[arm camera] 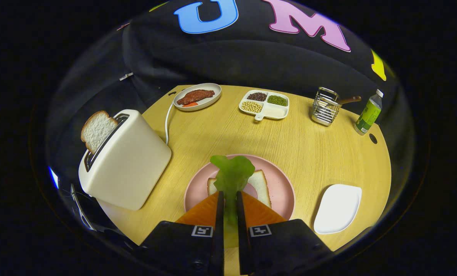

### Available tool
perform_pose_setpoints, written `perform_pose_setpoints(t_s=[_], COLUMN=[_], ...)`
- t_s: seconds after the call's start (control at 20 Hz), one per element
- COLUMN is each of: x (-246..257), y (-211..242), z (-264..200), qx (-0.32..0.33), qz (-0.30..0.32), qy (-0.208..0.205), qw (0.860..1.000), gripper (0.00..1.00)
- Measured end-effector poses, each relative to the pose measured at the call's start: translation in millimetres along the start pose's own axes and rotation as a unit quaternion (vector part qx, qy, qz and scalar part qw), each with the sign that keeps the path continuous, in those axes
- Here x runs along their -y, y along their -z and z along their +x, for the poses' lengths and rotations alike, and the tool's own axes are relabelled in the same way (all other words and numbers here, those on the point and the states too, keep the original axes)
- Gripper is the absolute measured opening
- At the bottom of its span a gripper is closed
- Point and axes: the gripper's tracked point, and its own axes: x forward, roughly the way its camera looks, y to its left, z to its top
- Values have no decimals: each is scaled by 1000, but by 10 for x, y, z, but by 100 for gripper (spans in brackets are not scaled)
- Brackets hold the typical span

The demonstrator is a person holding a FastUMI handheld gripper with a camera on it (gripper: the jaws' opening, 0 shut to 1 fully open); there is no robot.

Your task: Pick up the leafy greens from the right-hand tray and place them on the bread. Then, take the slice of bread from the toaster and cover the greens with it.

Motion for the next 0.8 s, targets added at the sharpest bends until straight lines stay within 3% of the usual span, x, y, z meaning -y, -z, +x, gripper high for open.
perform_pose_setpoints(t_s=[0.35, 0.4, 0.5, 0.6, 0.8], x=[27, 11, -26, -97, -289], y=[21, 36, 21, -35, -311], z=[71, 65, 15, -62, -391], qx=[5, 5, 11, 26, 78], qz=[-16, -20, -26, -25, -32], qy=[12, 11, 7, 1, -10], qw=[1000, 1000, 1000, 999, 996], gripper=[42, 60, 86, 100, 99])
